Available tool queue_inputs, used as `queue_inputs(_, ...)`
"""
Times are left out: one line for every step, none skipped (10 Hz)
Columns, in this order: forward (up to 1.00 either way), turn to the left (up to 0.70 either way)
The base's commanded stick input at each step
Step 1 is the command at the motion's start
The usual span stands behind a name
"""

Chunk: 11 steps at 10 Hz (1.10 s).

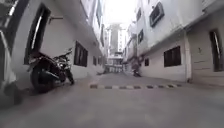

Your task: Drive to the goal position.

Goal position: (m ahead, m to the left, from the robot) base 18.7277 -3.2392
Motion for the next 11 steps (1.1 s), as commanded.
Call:
queue_inputs(1.00, 0.00)
queue_inputs(1.00, 0.00)
queue_inputs(1.00, 0.00)
queue_inputs(1.00, 0.00)
queue_inputs(1.00, 0.00)
queue_inputs(1.00, -0.30)
queue_inputs(1.00, -0.40)
queue_inputs(1.00, -0.40)
queue_inputs(1.00, -0.21)
queue_inputs(1.00, 0.00)
queue_inputs(1.00, 0.00)
